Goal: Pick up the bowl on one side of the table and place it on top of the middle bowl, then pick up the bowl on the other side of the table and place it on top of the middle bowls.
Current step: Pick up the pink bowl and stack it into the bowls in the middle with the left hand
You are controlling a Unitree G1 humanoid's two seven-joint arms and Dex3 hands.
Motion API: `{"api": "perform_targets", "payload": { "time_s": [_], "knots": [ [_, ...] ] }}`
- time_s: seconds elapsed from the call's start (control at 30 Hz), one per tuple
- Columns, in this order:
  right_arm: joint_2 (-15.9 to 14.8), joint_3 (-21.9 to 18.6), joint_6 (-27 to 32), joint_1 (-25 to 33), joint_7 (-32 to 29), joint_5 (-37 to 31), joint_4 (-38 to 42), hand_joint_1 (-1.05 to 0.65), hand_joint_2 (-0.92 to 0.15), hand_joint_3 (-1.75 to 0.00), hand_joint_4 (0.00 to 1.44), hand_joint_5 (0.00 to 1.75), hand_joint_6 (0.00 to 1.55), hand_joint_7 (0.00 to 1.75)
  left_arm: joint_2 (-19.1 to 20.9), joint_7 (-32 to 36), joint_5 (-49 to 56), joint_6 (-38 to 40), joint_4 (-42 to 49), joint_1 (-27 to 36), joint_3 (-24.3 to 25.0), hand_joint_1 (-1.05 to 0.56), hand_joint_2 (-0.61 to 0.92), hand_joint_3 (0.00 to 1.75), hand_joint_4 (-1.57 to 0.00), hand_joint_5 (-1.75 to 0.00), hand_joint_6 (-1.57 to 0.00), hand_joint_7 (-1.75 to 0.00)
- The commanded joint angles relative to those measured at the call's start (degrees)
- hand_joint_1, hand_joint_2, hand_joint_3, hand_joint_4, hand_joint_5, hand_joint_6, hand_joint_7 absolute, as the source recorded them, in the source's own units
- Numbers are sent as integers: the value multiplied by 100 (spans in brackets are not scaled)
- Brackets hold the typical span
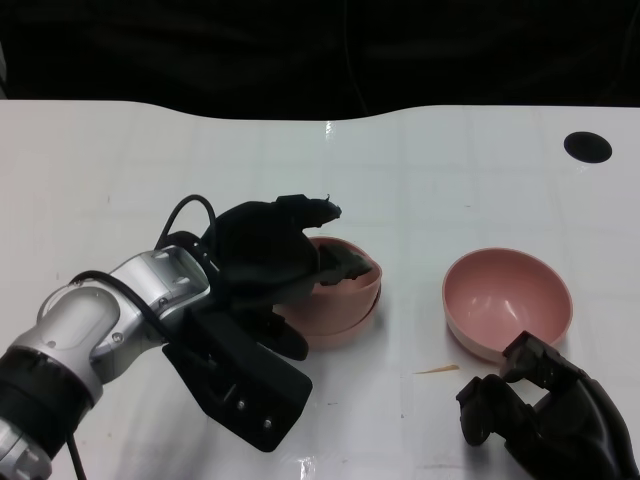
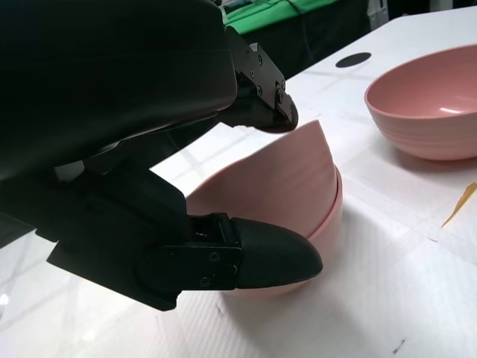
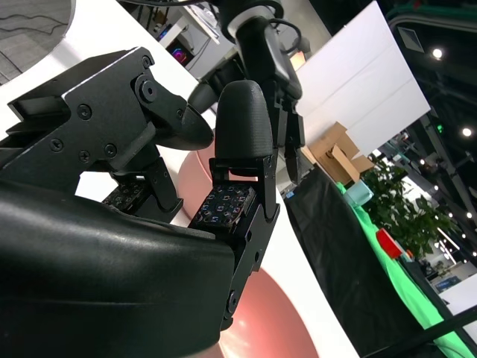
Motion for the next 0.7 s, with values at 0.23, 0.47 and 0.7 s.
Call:
{"api": "perform_targets", "payload": {
  "time_s": [0.23,0.47,0.7],
  "knots": [
    [-160,-121,181,-9,-43,163,-78,-3,-54,-107,95,159,97,123,127,41,-12,325,-321,241,75,-105,92,70,0,0,-16,0],
    [-193,-128,276,31,-110,169,-161,-4,-54,-109,95,162,96,124,148,34,-79,471,-391,403,110,-105,92,69,0,0,-16,0],
    [-195,-93,252,85,-148,103,-222,-7,-51,-112,93,166,96,125,128,158,-115,446,-278,540,107,-105,92,67,0,0,-16,-1]
  ]
}}
